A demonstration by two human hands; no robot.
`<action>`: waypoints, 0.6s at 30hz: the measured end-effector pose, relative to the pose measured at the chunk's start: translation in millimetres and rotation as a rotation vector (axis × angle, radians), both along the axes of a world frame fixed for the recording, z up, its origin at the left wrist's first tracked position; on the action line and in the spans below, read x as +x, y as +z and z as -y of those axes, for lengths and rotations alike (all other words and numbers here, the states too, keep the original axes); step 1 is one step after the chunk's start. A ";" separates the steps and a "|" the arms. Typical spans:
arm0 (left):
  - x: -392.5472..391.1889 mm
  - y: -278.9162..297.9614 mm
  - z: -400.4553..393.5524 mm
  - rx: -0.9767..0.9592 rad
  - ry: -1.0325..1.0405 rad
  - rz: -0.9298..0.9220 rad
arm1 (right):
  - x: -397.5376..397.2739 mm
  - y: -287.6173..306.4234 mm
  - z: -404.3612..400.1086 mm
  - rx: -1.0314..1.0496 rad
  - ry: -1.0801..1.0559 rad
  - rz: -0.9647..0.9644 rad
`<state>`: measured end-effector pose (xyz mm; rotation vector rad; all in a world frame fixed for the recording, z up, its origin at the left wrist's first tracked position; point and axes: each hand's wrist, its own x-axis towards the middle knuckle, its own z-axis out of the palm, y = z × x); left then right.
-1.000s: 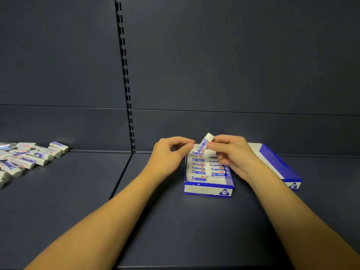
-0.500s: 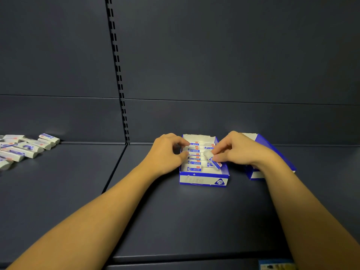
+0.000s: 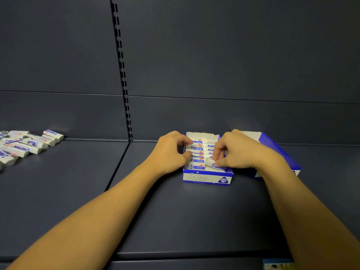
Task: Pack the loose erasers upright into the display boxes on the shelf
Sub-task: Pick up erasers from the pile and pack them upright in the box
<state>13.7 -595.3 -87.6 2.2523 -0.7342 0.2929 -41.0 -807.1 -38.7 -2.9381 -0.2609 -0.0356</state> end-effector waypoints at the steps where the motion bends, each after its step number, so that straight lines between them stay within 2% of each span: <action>1: -0.2 0.0 0.0 0.001 0.001 -0.004 | 0.1 0.7 -0.1 -0.014 0.007 0.000; 8: -0.5 0.2 0.6 0.007 0.001 -0.034 | 3.5 -0.4 -8.1 -0.099 0.041 -0.041; 11: 0.4 2.0 0.0 0.030 -0.021 -0.101 | 4.4 -0.7 -10.2 -0.115 0.049 -0.038; 18: -1.5 15.8 4.2 0.216 -0.004 -0.177 | 1.6 -1.7 -10.0 -0.097 0.057 0.012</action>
